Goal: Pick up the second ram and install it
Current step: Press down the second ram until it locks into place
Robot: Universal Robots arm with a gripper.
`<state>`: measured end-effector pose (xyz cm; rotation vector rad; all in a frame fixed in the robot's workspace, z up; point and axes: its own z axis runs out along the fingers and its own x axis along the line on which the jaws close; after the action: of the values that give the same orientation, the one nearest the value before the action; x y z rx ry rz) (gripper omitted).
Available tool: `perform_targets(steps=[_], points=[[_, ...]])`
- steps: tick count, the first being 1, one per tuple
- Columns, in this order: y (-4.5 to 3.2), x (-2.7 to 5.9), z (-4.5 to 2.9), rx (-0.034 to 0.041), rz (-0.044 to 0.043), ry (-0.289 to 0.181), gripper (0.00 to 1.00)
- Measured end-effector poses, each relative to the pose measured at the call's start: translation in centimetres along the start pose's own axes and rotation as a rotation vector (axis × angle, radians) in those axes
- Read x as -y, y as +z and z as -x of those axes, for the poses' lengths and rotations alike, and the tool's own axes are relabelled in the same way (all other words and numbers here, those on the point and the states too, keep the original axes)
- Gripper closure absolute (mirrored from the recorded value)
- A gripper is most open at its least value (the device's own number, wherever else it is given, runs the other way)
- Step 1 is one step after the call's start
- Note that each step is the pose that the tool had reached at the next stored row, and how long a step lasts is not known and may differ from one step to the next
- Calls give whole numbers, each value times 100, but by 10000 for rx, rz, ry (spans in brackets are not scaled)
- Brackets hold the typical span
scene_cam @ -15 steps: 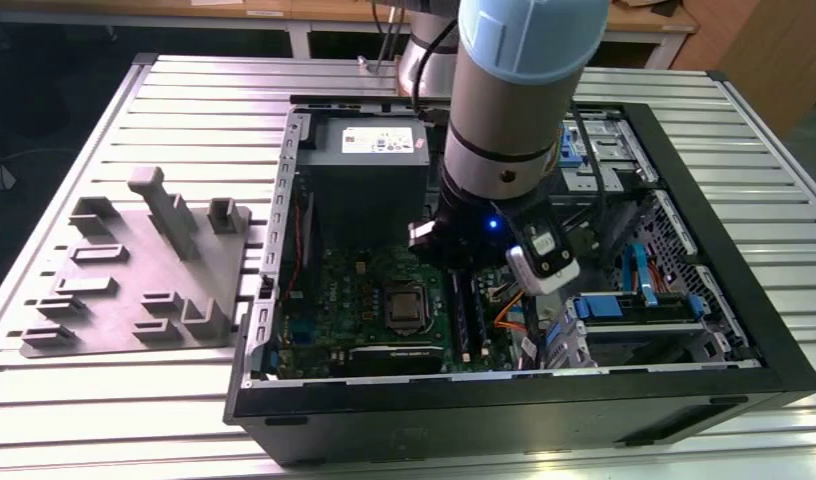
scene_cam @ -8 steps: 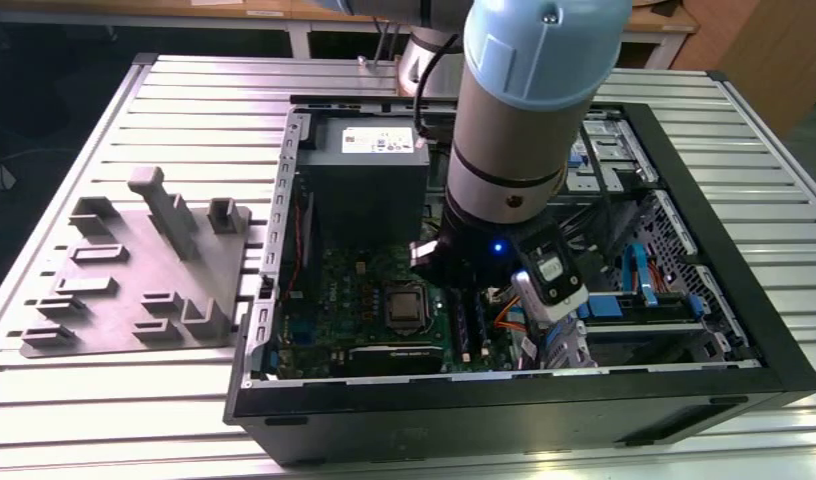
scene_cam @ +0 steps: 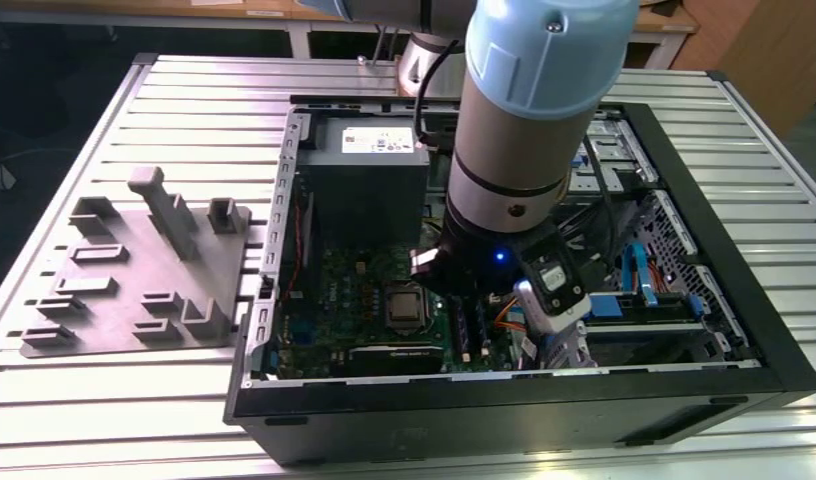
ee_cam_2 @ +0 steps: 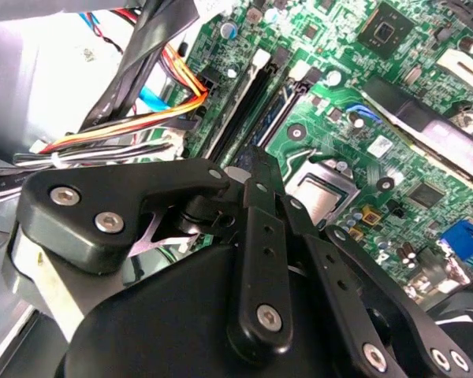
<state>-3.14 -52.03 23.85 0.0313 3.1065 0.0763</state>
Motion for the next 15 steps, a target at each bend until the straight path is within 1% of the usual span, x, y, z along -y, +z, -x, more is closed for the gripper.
perform_targets(steps=[8,15], points=[[0,14,0,0,-1,0,90],[39,41,-1,1,0,0,90]])
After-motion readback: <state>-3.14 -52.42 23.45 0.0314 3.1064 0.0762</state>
